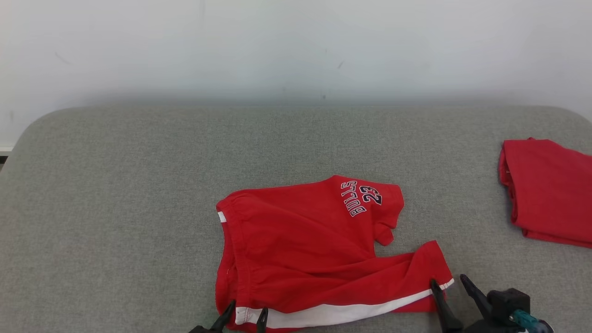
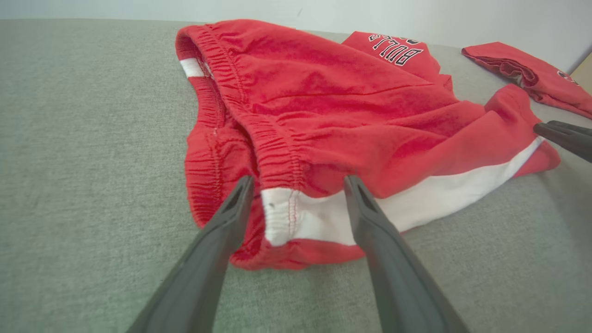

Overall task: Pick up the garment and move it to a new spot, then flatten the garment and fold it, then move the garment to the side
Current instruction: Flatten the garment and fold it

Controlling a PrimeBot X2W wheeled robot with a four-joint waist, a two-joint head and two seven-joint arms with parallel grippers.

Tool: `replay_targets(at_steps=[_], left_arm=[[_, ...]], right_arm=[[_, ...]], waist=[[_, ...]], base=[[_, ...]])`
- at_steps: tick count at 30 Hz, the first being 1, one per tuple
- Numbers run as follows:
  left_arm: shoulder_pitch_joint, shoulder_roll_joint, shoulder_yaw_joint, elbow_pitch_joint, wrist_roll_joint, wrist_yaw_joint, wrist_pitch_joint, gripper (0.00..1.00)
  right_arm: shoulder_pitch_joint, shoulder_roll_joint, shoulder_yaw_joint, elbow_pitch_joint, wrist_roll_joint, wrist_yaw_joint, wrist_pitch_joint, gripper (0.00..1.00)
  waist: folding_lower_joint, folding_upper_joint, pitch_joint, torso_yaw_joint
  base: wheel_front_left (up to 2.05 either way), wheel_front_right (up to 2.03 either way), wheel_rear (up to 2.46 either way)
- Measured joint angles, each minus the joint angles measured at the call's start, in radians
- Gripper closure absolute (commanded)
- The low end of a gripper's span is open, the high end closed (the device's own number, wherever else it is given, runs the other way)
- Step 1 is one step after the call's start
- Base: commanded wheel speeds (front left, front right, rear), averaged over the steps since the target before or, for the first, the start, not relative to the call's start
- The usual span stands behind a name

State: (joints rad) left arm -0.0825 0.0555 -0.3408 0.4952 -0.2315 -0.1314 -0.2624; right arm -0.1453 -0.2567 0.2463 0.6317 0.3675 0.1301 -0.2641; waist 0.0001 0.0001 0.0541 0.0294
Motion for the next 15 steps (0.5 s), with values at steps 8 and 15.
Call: replay_targets(at_steps=[8, 15], left_arm=[[-0.038, -0.002, -0.021, 0.067, -0.031, 0.0, 0.0, 1.0], [-0.032, -0.004, -0.013, 0.035, -0.048, 0.0, 0.0, 1.0]], right_arm=[[-0.061, 0.019, 0.048, 0.069, 0.032, 0.0, 0.0, 1.0], [-0.028, 0.005, 0.021, -0.016, 0.042, 0.0, 0.0, 1.0]], waist=[[0.0, 0.0, 0.009, 0.004], [0.0, 0.0, -0.003, 0.012]], base=[[0.0, 0.0, 0.0], [0.0, 0.0, 0.0]])
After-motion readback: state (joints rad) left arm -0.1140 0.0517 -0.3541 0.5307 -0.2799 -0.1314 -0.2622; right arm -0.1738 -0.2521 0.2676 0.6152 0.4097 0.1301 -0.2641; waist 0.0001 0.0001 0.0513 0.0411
